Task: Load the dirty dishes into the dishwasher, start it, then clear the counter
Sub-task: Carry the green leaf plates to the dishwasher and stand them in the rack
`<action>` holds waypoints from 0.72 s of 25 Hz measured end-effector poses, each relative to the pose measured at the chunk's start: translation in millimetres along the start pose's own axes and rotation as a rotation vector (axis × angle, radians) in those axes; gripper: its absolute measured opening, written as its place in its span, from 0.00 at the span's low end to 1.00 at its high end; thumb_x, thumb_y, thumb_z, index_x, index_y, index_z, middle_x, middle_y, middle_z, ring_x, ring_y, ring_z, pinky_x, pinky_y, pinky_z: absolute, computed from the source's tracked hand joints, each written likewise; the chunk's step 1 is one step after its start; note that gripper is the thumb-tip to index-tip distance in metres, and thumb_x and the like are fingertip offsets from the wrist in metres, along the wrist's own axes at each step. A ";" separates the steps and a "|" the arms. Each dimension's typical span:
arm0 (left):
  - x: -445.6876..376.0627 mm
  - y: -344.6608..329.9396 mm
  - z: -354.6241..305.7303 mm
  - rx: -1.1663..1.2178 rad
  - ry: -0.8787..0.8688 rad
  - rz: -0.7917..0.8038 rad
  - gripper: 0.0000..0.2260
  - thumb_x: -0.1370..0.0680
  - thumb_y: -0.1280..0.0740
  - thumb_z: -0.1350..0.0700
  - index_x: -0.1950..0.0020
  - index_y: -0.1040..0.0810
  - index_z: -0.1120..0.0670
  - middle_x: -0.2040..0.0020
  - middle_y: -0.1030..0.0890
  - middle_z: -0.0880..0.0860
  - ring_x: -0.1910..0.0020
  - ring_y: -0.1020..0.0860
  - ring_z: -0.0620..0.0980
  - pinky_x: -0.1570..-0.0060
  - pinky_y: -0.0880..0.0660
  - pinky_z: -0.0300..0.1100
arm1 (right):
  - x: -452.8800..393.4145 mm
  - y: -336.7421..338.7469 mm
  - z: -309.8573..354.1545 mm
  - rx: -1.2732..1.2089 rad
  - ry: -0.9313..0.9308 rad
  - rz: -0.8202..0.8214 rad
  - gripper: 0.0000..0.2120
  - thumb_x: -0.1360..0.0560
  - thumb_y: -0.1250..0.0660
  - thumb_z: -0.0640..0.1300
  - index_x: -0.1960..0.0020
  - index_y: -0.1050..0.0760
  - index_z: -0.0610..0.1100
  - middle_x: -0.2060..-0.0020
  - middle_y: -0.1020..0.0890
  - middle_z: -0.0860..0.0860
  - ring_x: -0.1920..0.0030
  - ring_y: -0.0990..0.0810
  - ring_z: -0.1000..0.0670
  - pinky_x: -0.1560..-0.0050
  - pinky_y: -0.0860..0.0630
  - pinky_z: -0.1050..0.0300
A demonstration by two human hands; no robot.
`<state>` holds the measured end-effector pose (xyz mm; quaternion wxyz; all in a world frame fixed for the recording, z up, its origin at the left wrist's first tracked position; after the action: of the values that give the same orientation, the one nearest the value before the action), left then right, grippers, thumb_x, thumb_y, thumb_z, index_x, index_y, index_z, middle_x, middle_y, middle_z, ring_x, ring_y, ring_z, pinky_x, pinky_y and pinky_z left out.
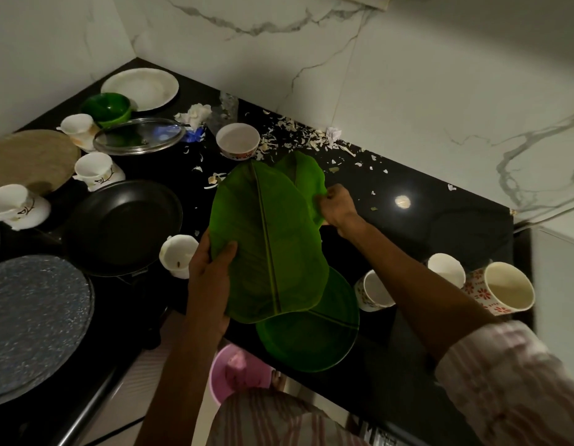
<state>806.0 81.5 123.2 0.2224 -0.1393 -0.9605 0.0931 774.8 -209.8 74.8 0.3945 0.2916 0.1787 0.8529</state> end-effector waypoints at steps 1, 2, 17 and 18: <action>-0.1 -2.7 -0.7 -0.001 -0.007 0.013 0.19 0.21 0.37 0.62 0.30 0.28 0.51 0.43 0.19 0.51 0.45 0.21 0.52 0.50 0.22 0.49 | 2.3 10.7 0.7 0.013 0.024 -0.032 0.07 0.22 0.36 0.43 0.45 0.30 0.43 0.57 0.25 0.48 0.62 0.25 0.53 0.73 0.30 0.65; -0.2 -5.3 -0.9 0.001 -0.011 0.024 0.19 0.21 0.37 0.63 0.30 0.28 0.51 0.44 0.19 0.51 0.45 0.20 0.52 0.51 0.22 0.47 | 2.0 21.0 -0.4 0.015 0.051 -0.065 0.07 0.22 0.36 0.44 0.46 0.31 0.43 0.57 0.25 0.48 0.63 0.26 0.53 0.72 0.30 0.64; 3.7 -25.3 4.4 -0.001 -0.014 0.086 0.20 0.20 0.37 0.62 0.29 0.28 0.50 0.43 0.19 0.49 0.49 0.19 0.46 0.58 0.20 0.40 | 91.4 163.7 49.0 -0.280 0.376 -0.329 0.04 0.23 0.39 0.47 0.56 0.32 0.50 0.67 0.29 0.43 0.68 0.32 0.48 0.67 0.36 0.55; 3.7 -27.1 4.5 0.000 -0.018 0.091 0.20 0.20 0.37 0.62 0.29 0.28 0.49 0.42 0.19 0.49 0.47 0.19 0.48 0.57 0.21 0.41 | 100.7 160.5 50.7 -0.301 0.374 -0.281 0.05 0.22 0.39 0.46 0.55 0.32 0.49 0.69 0.30 0.44 0.69 0.33 0.49 0.68 0.37 0.56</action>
<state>794.7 56.6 127.2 0.2091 -0.1822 -0.9551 0.1045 663.6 -228.0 235.4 0.5081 0.0396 0.1584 0.8457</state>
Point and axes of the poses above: each hand's wrist, its own x-axis away from the middle knuckle, its own y-axis out of the back of the hand, z = x × y, the point moved 7 cm from there along -x, towards the middle knuckle
